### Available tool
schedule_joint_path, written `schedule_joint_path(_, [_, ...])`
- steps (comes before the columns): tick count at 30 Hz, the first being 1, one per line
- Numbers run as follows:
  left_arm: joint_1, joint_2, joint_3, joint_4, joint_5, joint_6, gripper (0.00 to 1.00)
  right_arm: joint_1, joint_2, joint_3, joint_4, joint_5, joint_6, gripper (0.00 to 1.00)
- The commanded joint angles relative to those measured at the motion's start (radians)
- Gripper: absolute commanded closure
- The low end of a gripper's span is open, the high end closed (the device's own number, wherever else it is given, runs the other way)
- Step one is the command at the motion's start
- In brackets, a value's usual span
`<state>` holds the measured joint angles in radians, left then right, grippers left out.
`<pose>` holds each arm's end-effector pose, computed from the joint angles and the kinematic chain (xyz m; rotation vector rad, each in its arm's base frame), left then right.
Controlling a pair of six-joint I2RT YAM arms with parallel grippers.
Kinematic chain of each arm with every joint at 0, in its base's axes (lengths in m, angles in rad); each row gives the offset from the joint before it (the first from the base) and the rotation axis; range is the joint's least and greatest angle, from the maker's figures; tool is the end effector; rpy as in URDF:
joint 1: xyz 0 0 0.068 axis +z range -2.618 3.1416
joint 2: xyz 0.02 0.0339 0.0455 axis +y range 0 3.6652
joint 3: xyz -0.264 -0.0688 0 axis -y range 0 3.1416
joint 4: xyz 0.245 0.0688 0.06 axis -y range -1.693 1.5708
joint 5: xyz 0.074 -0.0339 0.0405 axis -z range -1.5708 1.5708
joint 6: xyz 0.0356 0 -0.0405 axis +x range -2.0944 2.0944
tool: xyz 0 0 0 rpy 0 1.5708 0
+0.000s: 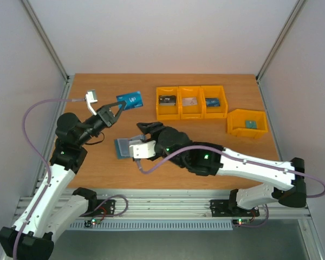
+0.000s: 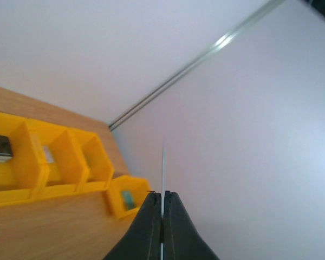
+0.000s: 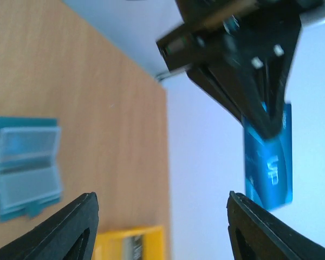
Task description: Take the credit cards out of the card holder
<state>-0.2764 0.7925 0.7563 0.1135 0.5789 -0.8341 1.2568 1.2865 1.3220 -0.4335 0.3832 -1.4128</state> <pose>0.1728 -0.0693 0.3606 0.0538 1.6563 -1.2977 0.1014 0.2692 0.3941 -1.8397 0.7012 -0.4787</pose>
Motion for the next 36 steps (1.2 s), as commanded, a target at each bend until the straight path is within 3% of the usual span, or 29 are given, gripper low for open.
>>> schedule_joint_path(1, [0.008,0.007,0.076,0.032,-0.126,-0.387,1.0,0.025,0.043,-0.089,0.609,0.111,-0.458,0.36])
schedule_joint_path(10, [0.007,0.009,0.09,0.048,-0.119,-0.406,1.0,-0.012,0.239,-0.151,1.226,0.102,-0.893,0.43])
schedule_joint_path(22, [0.008,0.0,0.076,0.049,-0.129,-0.413,1.0,-0.104,0.307,-0.141,1.25,0.095,-0.947,0.52])
schedule_joint_path(28, [0.007,0.003,0.077,0.037,-0.131,-0.416,1.0,-0.11,0.324,-0.138,1.254,0.072,-0.952,0.7])
schedule_joint_path(36, [0.008,0.01,0.076,0.039,-0.128,-0.417,1.0,-0.109,0.327,-0.116,1.217,0.082,-0.913,0.86])
